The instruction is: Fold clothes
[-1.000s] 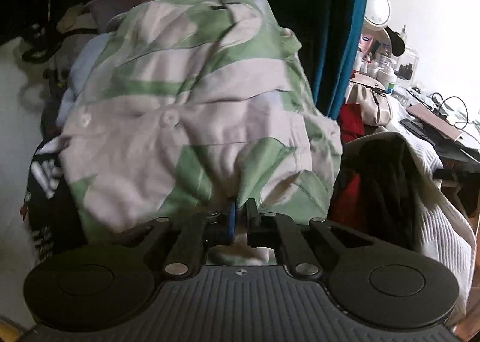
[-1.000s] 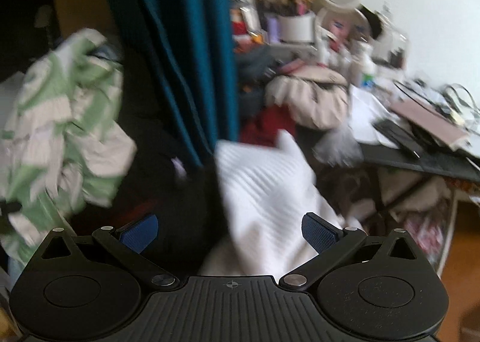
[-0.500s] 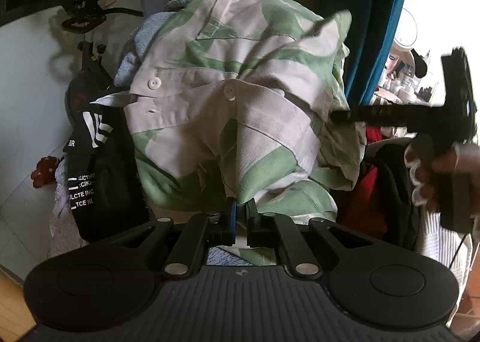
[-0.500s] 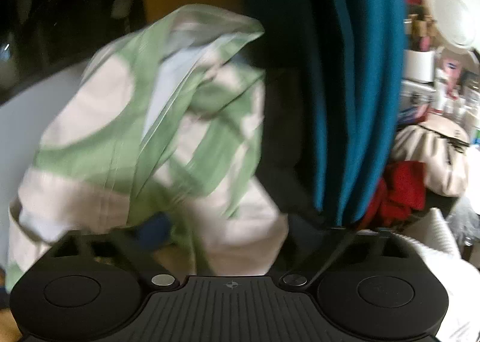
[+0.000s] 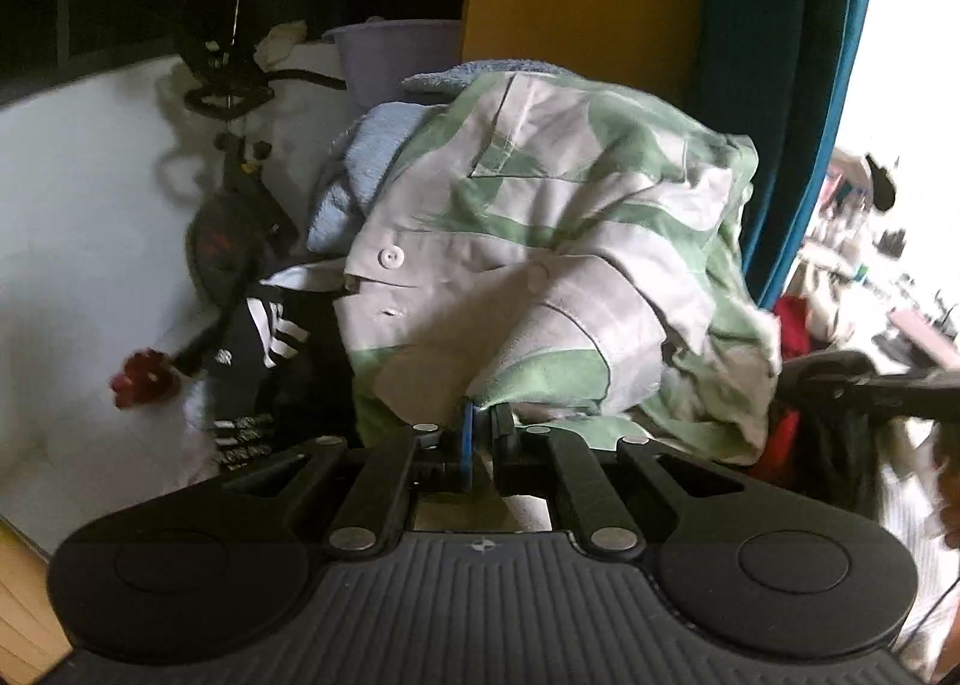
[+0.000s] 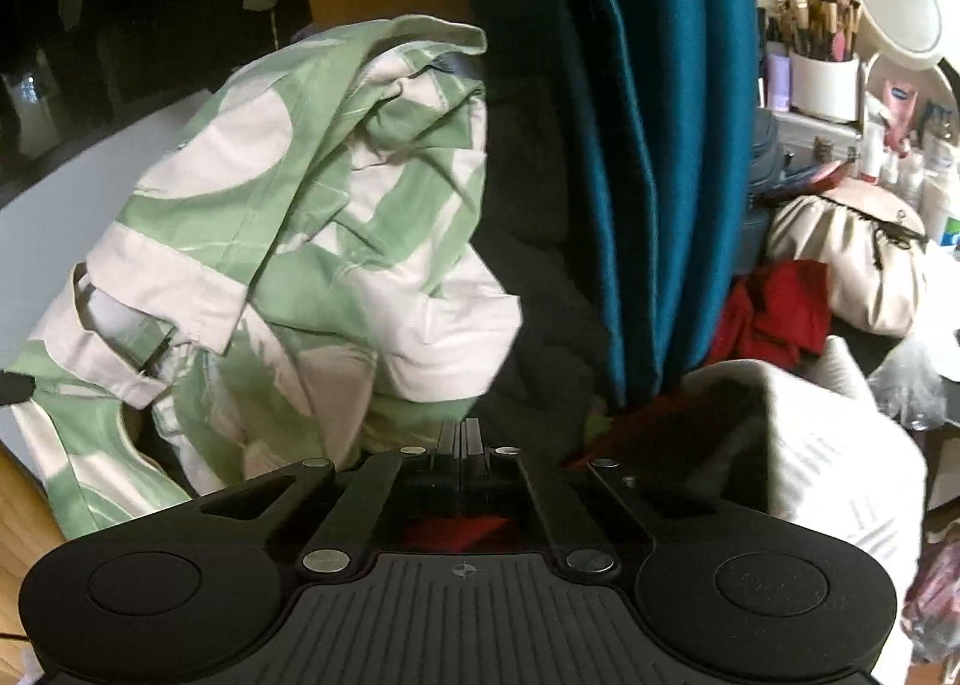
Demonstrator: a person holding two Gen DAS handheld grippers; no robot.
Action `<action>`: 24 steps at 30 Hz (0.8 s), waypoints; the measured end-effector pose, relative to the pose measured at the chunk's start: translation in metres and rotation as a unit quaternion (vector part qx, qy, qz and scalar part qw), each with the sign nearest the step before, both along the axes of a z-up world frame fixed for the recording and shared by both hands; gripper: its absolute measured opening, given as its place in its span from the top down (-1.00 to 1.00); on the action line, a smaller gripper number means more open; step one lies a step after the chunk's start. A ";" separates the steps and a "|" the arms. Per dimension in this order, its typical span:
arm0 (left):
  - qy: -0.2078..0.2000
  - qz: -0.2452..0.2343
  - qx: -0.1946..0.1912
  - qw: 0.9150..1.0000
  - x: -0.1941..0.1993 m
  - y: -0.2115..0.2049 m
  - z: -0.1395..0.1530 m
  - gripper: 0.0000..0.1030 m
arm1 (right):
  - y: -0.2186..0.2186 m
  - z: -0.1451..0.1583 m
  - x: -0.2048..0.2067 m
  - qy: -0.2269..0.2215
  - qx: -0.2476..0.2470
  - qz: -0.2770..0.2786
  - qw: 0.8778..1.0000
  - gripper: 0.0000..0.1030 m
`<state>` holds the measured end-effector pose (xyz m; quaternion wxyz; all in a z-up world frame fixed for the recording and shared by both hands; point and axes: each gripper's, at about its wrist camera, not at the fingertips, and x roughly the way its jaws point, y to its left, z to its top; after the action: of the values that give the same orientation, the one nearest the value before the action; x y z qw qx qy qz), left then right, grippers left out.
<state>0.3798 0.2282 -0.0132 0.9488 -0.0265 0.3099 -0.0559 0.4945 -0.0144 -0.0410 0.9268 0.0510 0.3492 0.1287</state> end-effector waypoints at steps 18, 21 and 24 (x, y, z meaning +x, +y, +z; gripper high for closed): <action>0.006 -0.072 0.003 0.997 0.059 -0.030 -0.006 0.80 | 0.015 0.002 0.016 -0.003 -0.010 -0.022 1.000 -0.02; -0.006 -0.067 -0.007 0.998 0.049 -0.023 0.002 0.83 | 0.017 0.001 0.019 -0.001 -0.013 -0.019 1.000 -0.03; -0.016 -0.052 -0.030 0.998 0.037 -0.010 0.011 0.85 | 0.021 0.000 0.024 -0.001 -0.017 -0.015 1.000 -0.16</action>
<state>0.4172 0.2178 -0.0025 0.9483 -0.0382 0.2934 -0.1145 0.5188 0.0064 -0.0408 0.9296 0.0408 0.3498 0.1088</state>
